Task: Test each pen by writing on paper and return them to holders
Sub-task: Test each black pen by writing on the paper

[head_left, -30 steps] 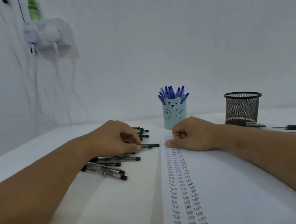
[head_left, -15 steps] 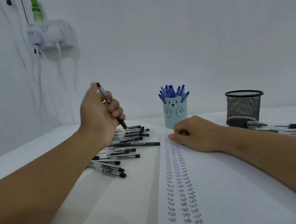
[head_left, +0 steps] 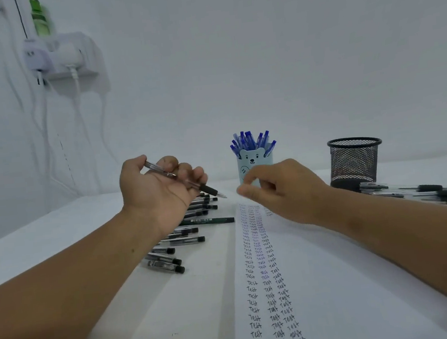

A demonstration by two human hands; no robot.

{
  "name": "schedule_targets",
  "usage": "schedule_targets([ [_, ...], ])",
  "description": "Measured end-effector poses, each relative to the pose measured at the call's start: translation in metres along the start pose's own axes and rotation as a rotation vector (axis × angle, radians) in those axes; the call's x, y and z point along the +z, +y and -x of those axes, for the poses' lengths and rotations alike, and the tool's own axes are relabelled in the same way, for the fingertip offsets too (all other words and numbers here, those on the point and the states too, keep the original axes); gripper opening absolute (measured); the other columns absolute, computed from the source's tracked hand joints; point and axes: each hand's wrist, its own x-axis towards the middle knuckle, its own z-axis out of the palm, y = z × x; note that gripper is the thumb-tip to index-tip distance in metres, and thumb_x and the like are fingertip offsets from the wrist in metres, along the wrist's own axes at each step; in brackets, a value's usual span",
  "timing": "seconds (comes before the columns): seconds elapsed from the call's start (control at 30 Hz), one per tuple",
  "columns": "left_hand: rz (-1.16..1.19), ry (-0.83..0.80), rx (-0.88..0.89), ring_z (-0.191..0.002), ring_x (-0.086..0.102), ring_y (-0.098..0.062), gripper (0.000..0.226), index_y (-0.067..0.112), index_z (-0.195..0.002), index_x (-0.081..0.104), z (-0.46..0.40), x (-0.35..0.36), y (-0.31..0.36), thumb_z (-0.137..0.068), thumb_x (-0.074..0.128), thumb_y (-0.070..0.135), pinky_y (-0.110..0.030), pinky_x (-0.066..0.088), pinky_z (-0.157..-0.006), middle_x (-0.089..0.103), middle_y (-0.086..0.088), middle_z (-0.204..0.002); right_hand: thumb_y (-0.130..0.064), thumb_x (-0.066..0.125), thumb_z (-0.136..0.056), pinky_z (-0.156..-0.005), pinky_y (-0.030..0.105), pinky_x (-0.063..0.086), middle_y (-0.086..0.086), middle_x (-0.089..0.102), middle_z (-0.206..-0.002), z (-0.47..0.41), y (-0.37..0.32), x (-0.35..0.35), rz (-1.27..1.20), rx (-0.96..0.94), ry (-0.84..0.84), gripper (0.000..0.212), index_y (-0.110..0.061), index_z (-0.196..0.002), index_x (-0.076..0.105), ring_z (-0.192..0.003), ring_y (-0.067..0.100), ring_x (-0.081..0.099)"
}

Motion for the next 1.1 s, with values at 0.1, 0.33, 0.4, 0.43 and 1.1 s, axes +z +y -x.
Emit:
schedule_targets([
  [0.1, -0.158, -0.124, -0.045, -0.1, 0.069, -0.039, 0.047, 0.011, -0.074, 0.045, 0.004, 0.007, -0.011, -0.101, 0.021, 0.043, -0.045, 0.048, -0.101, 0.068, -0.02, -0.085, -0.064, 0.062, -0.087, -0.054, 0.021, 0.024, -0.015, 0.038, -0.054, -0.003, -0.01, 0.003, 0.187, -0.123, 0.025, 0.039, -0.031, -0.105, 0.073, -0.051, 0.002, 0.042],
  [0.33, -0.717, -0.254, 0.002, -0.12, 0.058, -0.013, 0.028, 0.02, -0.099, 0.054, -0.004, 0.017, -0.033, -0.105, 0.03, 0.035, -0.034, 0.035, -0.11, 0.073, -0.003, -0.121, -0.03, 0.064, -0.089, -0.058, 0.029, 0.038, -0.009, 0.051, -0.061, -0.008, -0.004, -0.001, 0.273, 0.0, 0.056, 0.012, -0.019, -0.089, 0.068, -0.061, 0.018, 0.051],
  [0.4, -1.096, -0.196, 0.042, -0.106, 0.056, -0.005, 0.016, 0.023, -0.115, 0.058, -0.012, 0.009, -0.032, -0.105, 0.047, 0.028, -0.03, 0.04, -0.097, 0.068, 0.004, -0.122, -0.023, 0.063, -0.085, -0.059, 0.029, 0.043, -0.005, 0.056, -0.057, -0.007, 0.006, -0.004, 0.151, 0.149, 0.105, 0.008, -0.018, -0.078, 0.062, -0.056, 0.015, 0.053],
  [0.43, -1.307, -0.224, 0.079, -0.103, 0.055, -0.002, 0.018, 0.03, -0.121, 0.058, -0.014, 0.003, -0.031, -0.104, 0.053, 0.034, -0.028, 0.041, -0.092, 0.065, 0.008, -0.125, -0.019, 0.062, -0.084, -0.057, 0.029, 0.044, -0.002, 0.057, -0.054, -0.006, 0.011, -0.005, 0.005, 0.262, 0.133, 0.011, -0.015, -0.073, 0.061, -0.052, 0.014, 0.051],
  [1.1, -2.003, -0.573, 0.213, -0.105, 0.052, 0.0, 0.031, 0.034, -0.106, 0.069, -0.01, -0.024, -0.022, -0.103, 0.049, 0.01, -0.004, 0.033, -0.087, 0.062, 0.019, -0.11, -0.019, 0.079, -0.081, -0.052, 0.022, 0.038, 0.006, 0.059, -0.051, -0.003, 0.018, 0.007, -0.451, 0.538, -0.131, 0.046, -0.019, -0.053, 0.043, -0.049, 0.018, 0.049],
])
